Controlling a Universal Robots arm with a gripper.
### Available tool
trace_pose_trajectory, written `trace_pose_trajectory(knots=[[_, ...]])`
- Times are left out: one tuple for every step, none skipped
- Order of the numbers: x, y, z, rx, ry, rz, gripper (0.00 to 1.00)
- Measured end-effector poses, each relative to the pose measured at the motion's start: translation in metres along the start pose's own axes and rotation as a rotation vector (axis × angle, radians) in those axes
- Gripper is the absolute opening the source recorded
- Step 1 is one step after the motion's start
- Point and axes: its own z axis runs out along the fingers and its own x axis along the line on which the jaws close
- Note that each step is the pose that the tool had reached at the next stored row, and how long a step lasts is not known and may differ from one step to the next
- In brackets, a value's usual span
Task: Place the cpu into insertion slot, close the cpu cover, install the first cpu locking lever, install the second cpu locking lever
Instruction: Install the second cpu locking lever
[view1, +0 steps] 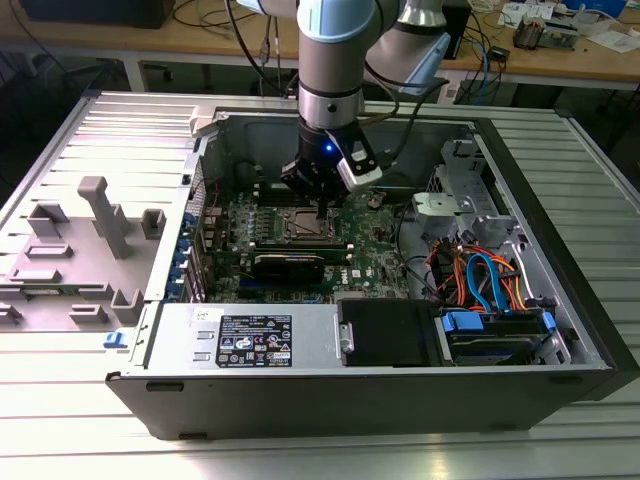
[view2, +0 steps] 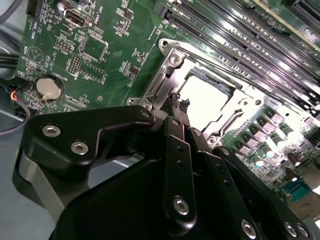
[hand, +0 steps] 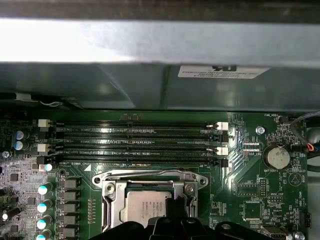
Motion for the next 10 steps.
trace_pose_trajectory(knots=[[0.0000,-0.0008,-0.0001,0.0000,0.0000,0.000,0.11],[0.0000,-0.0026,-0.0001,0.0000,0.0001,0.000,0.11],[0.0001,-0.0040,-0.0001,0.0001,0.0001,0.000,0.11],[0.0001,-0.0050,-0.0001,0.0001,0.0000,0.000,0.11],[0.0001,-0.0062,-0.0001,0.0001,0.0001,0.000,0.11],[0.0001,-0.0072,0.0000,0.0000,0.0001,0.000,0.11],[0.0002,-0.0097,0.0000,0.0002,0.0001,0.000,0.11],[0.0002,-0.0114,0.0002,0.0001,0.0001,0.000,0.11],[0.0002,-0.0128,0.0002,0.0001,0.0001,0.000,0.11],[0.0002,-0.0151,0.0003,0.0000,0.0001,0.000,0.11]])
